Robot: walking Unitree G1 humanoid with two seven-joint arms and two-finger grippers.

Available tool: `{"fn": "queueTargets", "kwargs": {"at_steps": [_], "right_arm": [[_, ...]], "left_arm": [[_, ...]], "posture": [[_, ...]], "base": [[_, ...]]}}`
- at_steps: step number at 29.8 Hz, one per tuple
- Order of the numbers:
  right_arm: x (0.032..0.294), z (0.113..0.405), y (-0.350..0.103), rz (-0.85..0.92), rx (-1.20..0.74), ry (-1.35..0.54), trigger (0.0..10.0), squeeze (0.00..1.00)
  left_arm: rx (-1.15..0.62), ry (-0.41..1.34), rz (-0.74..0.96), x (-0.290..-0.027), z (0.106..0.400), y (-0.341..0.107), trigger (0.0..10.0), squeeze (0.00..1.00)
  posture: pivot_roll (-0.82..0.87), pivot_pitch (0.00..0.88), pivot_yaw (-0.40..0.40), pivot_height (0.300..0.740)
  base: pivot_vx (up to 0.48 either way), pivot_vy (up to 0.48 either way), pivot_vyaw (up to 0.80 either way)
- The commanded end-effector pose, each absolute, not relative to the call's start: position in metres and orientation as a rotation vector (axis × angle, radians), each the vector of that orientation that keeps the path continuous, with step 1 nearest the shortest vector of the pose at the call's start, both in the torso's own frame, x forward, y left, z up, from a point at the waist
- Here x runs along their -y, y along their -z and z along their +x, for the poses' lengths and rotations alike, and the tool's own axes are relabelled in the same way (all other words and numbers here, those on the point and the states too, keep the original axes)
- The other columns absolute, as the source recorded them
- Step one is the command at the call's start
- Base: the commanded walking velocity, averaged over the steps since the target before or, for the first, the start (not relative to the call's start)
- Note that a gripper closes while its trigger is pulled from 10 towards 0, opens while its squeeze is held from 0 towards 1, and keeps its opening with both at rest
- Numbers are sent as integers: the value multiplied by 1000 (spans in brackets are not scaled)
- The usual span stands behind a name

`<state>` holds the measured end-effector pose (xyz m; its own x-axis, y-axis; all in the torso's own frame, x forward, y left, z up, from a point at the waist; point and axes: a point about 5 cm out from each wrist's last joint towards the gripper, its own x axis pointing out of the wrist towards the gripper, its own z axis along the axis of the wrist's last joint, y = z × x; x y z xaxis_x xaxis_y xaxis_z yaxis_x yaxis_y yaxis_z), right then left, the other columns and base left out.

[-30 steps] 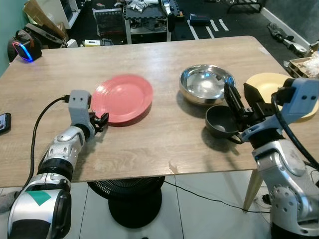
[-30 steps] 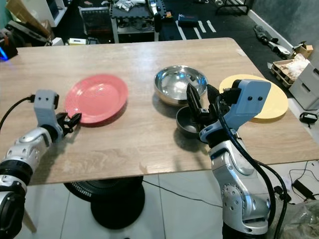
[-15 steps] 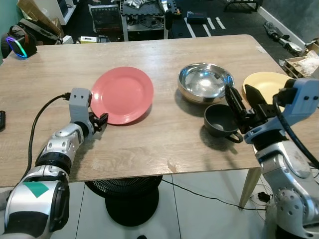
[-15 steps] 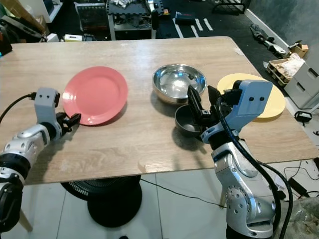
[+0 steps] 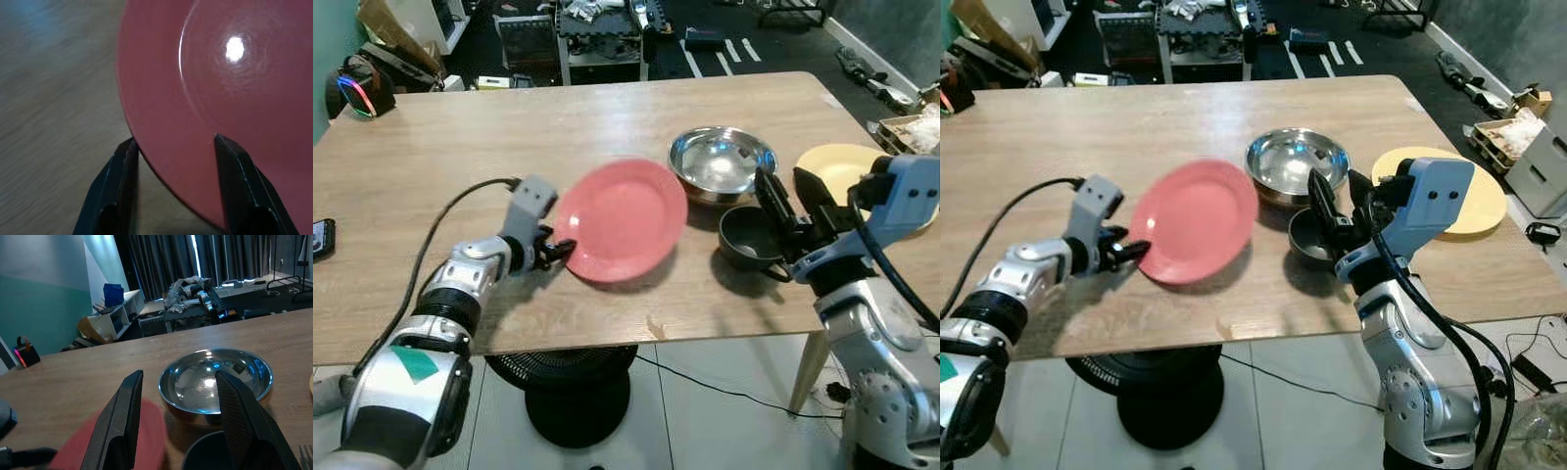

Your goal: Setting the table

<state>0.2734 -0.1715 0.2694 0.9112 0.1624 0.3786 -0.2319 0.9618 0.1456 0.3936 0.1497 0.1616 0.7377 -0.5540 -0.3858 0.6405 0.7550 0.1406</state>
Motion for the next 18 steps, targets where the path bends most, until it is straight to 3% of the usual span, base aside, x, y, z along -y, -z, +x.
{"fn": "queueTargets", "kwargs": {"at_steps": [1,4,8,14,18], "right_arm": [[173,273,-266,192,366,-195,10000,0],[172,273,-266,188,361,-205,10000,0],[160,272,-243,45,195,-345,10000,0],[163,270,-211,-47,-19,-349,10000,0],[168,271,-207,-58,-48,-322,10000,0]], "left_arm": [[-594,722,297,-152,369,-104,10000,0],[-626,790,318,-149,360,-93,10000,0],[-656,813,326,-150,352,-81,10000,0],[-683,794,323,-150,346,-71,10000,0],[-690,789,321,-151,345,-69,10000,0]], "posture": [[-201,165,130,740],[-197,164,131,740],[-191,157,128,740],[-189,150,122,740],[-192,147,120,740]], "base": [[0,0,0],[0,0,0],[0,0,0],[0,0,0],[0,0,0]]}}
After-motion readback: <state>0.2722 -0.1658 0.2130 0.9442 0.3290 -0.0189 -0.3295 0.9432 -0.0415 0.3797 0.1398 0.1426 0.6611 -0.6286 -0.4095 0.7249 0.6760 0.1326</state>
